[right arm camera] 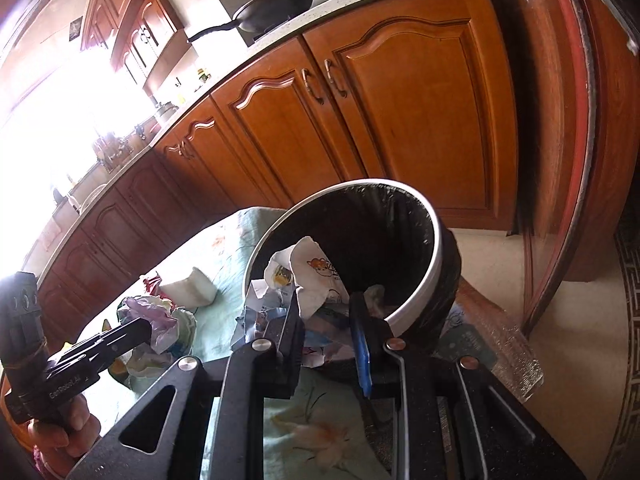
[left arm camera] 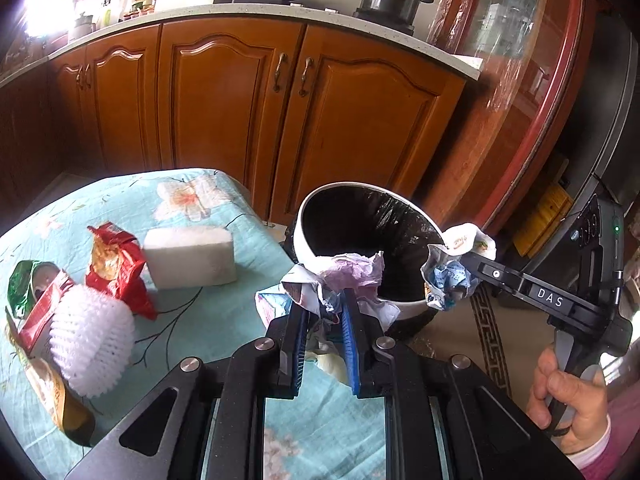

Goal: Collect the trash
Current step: 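Carry both wrappers over the bin and open both grippers, then return both grippers to the table toward the foam block and pouch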

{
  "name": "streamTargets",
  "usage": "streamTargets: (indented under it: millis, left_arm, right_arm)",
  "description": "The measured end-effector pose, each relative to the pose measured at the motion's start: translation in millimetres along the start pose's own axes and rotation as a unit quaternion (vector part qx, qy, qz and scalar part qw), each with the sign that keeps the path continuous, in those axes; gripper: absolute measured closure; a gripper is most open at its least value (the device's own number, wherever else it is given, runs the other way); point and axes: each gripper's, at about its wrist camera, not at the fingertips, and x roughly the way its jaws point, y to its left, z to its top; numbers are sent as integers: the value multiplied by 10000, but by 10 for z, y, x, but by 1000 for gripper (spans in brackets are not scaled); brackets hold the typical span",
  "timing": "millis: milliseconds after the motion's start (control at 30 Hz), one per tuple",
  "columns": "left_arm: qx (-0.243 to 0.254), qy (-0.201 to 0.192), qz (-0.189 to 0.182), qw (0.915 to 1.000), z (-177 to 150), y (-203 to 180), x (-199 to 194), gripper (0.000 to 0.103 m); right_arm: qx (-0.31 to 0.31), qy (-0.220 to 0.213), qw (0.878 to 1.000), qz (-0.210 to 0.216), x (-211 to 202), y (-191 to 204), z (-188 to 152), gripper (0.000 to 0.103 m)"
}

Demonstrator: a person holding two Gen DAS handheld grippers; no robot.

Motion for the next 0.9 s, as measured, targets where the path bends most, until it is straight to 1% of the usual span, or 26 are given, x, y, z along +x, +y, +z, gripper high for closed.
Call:
streamTargets:
  millis: [167,300,400,600,700,733,767,800,833,867,900]
  left_arm:
    - [-55,125,-81,9999,239,-75,283,88]
    - [-27,272,-73,9996,418,-142,562,87]
    - [89,371,45,9993,548,-222,790,87]
    - [222,571,134,9980,712,-345,1211,87]
    - [275,691,185,9971,725,-375,1371,80]
    - [271,750,203,9966,725,-378,1419,74]
    - [260,776,214,9964,720,-379,1452,66]
    - [237,769,213,9965,705,-361,1450,61]
    - [199,763,219,9966,687,-350,1448,45]
    - [152,736,212,9969,672,-340,1433,37]
    - [104,665,165,9976,647,-323,1396,37]
  right_arm:
    - [-70,-41,9998,-162,86,-101,192,81]
    - [-142,-16,9995,-267,167,-154,303,81]
    - [-177,13,9993,-328,233,-178,373,81]
    - [-276,172,9984,-455,413,-207,490,81]
    - [-316,272,9978,-515,500,-226,532,77]
    - [-312,295,9977,-531,523,-233,541,77]
    - [-300,328,9976,-533,544,-243,544,72]
    - [-270,364,9977,-508,560,-261,548,63]
    - [-230,377,9979,-482,565,-287,555,59]
    - [-194,361,9981,-449,554,-302,552,55]
    - [-173,328,9983,-449,527,-309,541,55]
